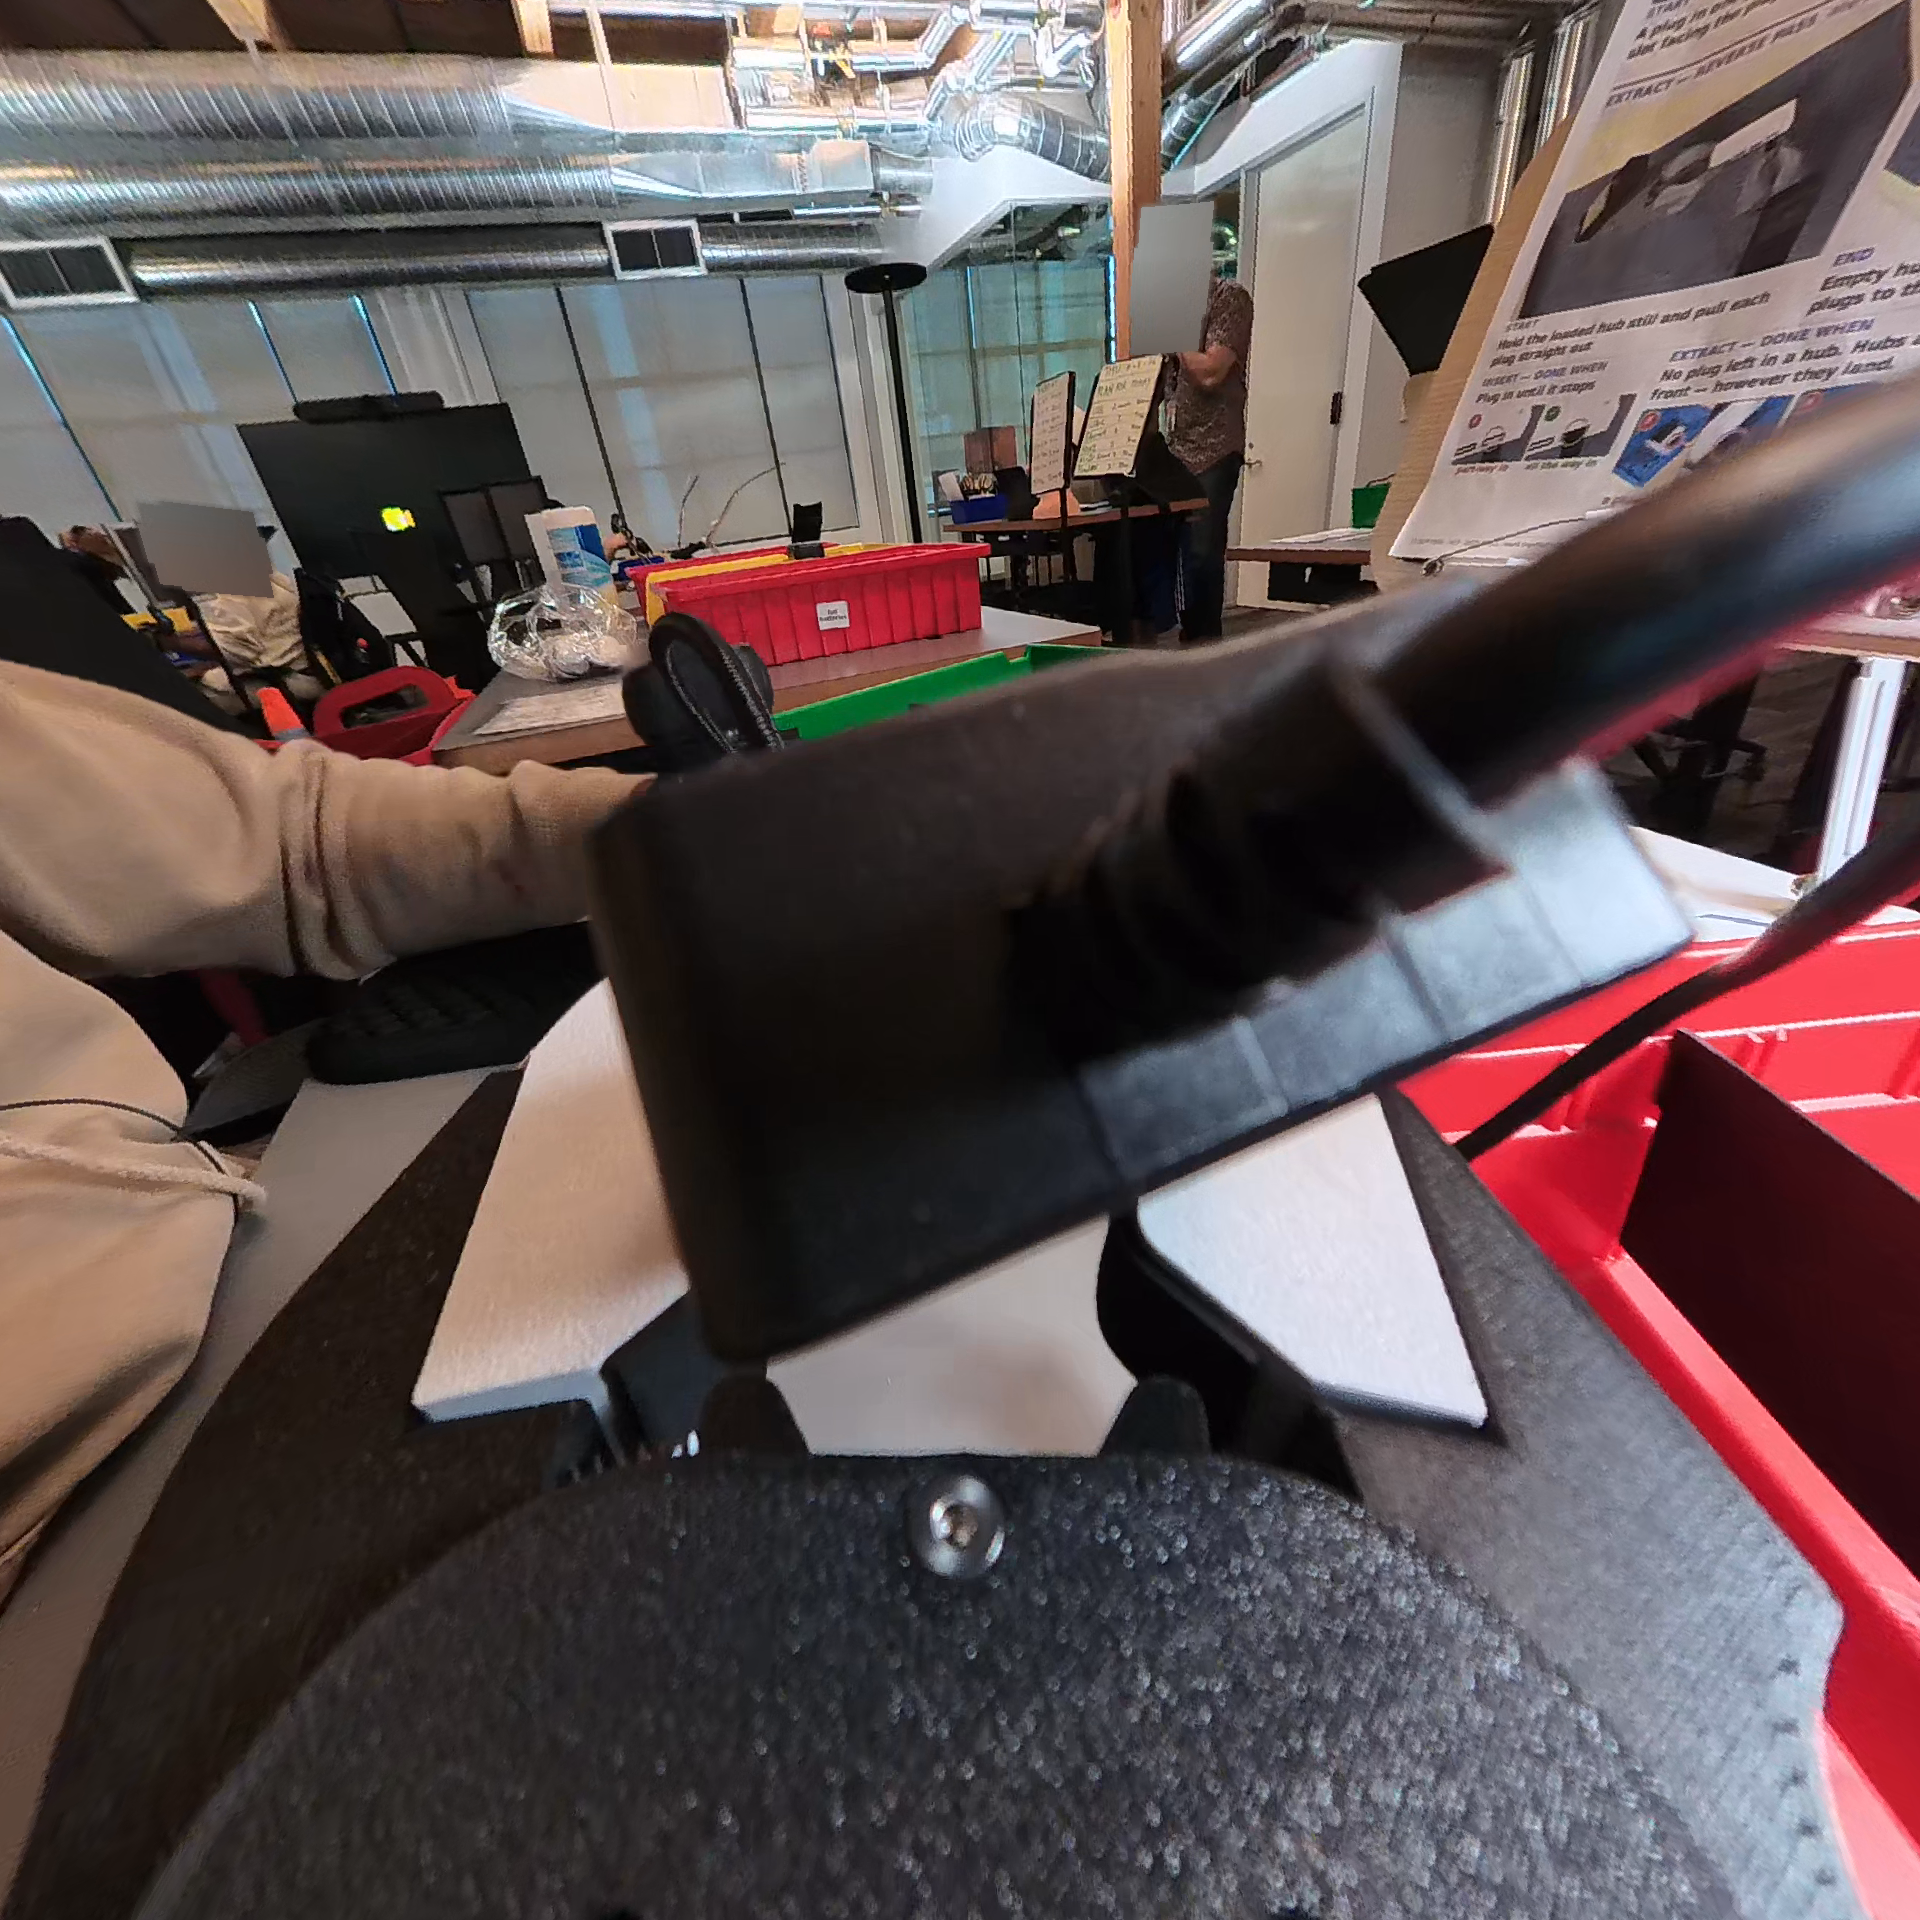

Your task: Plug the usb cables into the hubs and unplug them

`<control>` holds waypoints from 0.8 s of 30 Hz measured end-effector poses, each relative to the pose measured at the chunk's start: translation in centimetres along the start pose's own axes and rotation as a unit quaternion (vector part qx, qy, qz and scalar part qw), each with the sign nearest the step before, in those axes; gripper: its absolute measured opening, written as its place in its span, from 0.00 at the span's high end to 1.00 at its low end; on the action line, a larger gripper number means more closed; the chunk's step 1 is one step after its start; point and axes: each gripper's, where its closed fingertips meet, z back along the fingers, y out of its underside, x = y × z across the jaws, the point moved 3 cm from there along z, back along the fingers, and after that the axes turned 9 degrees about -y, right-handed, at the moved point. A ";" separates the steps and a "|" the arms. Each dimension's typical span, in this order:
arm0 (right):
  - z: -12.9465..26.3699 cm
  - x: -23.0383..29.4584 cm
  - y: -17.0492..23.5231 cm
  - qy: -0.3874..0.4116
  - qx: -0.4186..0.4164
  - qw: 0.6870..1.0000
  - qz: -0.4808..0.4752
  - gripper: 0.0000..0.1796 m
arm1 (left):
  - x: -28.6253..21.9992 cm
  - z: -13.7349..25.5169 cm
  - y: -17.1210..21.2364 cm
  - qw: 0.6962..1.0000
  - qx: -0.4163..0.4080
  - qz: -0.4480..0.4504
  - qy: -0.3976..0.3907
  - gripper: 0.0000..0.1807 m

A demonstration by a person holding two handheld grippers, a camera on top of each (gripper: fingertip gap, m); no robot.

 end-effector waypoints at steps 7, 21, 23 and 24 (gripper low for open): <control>-0.1 0.5 0.3 -0.034 -0.009 0.999 -0.007 0.46 | -0.1 -1.5 -0.4 0.995 -0.006 -0.099 0.015 0.84; -1.0 1.8 1.3 -0.088 0.003 0.996 -0.006 0.46 | -0.2 -1.8 0.0 1.000 -0.017 -0.022 0.003 0.95; -1.1 1.9 1.4 -0.087 0.006 0.996 -0.005 0.46 | -0.1 -1.4 -0.1 1.000 -0.021 -0.005 0.002 0.96; -1.1 1.9 1.4 -0.086 0.006 0.996 -0.005 0.61 | 0.1 -1.2 -0.3 1.000 -0.029 0.004 0.001 0.96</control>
